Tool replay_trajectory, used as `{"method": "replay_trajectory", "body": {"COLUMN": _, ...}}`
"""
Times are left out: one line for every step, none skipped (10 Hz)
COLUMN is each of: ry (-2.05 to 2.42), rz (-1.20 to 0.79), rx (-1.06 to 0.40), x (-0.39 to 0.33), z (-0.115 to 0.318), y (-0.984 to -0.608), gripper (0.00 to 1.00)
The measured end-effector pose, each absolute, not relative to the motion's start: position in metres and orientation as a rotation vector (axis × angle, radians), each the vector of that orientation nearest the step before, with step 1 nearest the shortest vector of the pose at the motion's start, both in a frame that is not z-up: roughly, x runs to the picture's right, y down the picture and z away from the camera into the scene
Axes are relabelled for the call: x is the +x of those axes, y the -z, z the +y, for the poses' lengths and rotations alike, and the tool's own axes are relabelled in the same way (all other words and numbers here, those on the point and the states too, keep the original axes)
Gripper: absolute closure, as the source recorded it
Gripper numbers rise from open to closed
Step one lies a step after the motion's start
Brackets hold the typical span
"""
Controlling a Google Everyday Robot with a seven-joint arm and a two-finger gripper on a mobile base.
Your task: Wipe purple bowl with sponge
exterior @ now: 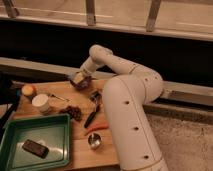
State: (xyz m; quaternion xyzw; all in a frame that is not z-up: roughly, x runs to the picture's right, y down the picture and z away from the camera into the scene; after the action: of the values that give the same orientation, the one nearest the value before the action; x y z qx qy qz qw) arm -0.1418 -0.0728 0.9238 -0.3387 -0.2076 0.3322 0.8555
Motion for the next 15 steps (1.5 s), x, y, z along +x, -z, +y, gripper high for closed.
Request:
{"method": "replay_trajectory", "body": {"ry": -0.692, "rz": -0.401, "rx": -0.722, "x": -0.134, "z": -0.067, "y": -0.920, "gripper": 0.86}}
{"method": "replay_trajectory", "body": {"ry": -0.697, "rz": -0.379, "rx": -0.720, "x": -0.130, "z": -0.067, "y": -0.920, "gripper": 0.86}}
{"method": "replay_trajectory", "body": {"ry": -0.711, "rz": -0.361, "rx": -0.710, "x": -0.121, "z": -0.069, "y": -0.922, "gripper": 0.86}}
{"method": "replay_trajectory", "body": {"ry": -0.735, "rz": -0.350, "rx": -0.691, "x": -0.109, "z": -0.078, "y": -0.930, "gripper": 0.86}}
{"method": "replay_trajectory", "body": {"ry": -0.759, "rz": -0.348, "rx": -0.671, "x": -0.102, "z": -0.089, "y": -0.941, "gripper": 0.86}}
{"method": "replay_trajectory", "body": {"ry": -0.771, "rz": -0.350, "rx": -0.659, "x": -0.102, "z": -0.096, "y": -0.948, "gripper": 0.86}}
{"method": "replay_trajectory", "body": {"ry": -0.778, "rz": -0.360, "rx": -0.650, "x": -0.108, "z": -0.104, "y": -0.957, "gripper": 0.86}}
{"method": "replay_trajectory", "body": {"ry": -0.780, "rz": -0.377, "rx": -0.650, "x": -0.121, "z": -0.109, "y": -0.966, "gripper": 0.86}}
{"method": "replay_trajectory", "body": {"ry": -0.777, "rz": -0.394, "rx": -0.656, "x": -0.136, "z": -0.110, "y": -0.970, "gripper": 0.86}}
{"method": "replay_trajectory", "body": {"ry": -0.767, "rz": -0.406, "rx": -0.668, "x": -0.148, "z": -0.107, "y": -0.971, "gripper": 0.86}}
{"method": "replay_trajectory", "body": {"ry": -0.748, "rz": -0.421, "rx": -0.680, "x": -0.160, "z": -0.097, "y": -0.966, "gripper": 0.86}}
{"method": "replay_trajectory", "body": {"ry": -0.739, "rz": -0.425, "rx": -0.683, "x": -0.163, "z": -0.091, "y": -0.961, "gripper": 0.86}}
{"method": "replay_trajectory", "body": {"ry": -0.733, "rz": -0.426, "rx": -0.683, "x": -0.164, "z": -0.087, "y": -0.954, "gripper": 0.86}}
{"method": "replay_trajectory", "body": {"ry": -0.733, "rz": -0.426, "rx": -0.681, "x": -0.158, "z": -0.084, "y": -0.946, "gripper": 0.86}}
{"method": "replay_trajectory", "body": {"ry": -0.739, "rz": -0.418, "rx": -0.673, "x": -0.145, "z": -0.082, "y": -0.938, "gripper": 0.86}}
